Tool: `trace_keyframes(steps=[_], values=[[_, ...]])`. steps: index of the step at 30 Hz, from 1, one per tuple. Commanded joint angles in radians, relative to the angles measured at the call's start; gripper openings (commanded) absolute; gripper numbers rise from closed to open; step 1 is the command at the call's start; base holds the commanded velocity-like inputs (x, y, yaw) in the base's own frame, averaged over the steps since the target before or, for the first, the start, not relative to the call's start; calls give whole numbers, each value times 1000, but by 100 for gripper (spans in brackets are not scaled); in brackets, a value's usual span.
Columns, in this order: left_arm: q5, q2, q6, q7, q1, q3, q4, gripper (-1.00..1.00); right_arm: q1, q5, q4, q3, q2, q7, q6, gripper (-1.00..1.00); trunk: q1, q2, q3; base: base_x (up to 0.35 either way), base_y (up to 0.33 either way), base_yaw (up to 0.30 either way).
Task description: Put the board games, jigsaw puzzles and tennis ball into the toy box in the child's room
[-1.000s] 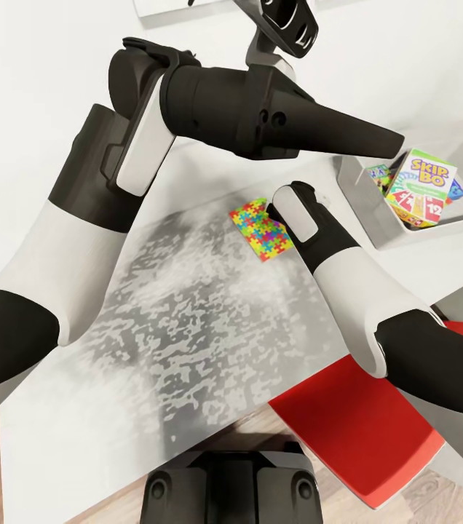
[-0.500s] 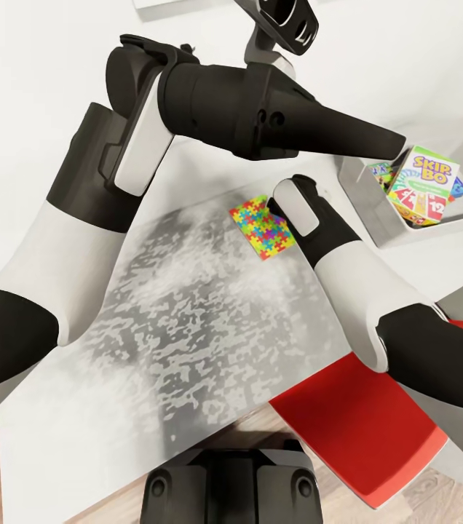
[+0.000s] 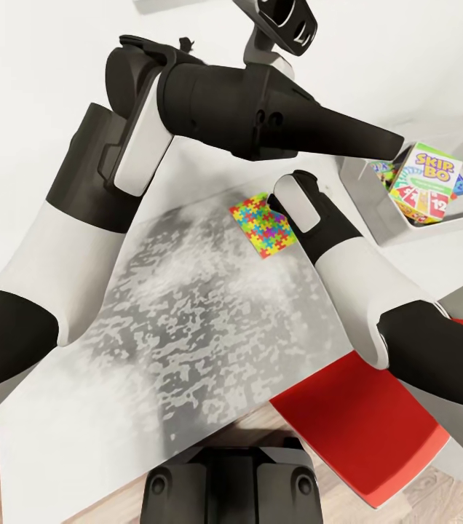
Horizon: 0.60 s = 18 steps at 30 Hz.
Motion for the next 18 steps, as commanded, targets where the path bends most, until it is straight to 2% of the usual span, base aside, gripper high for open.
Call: trace_keyframes(steps=[1,18], values=[[3,0,10,-2,-1,-1,0,100,-1,-3,0,2,0,-6,7,100,1,-2,-2,0,0,0],[6,2,10,-3,0,-2,-5,100,-1,-3,5,0,0,-6,7,100,1,-2,-13,0,0,0]])
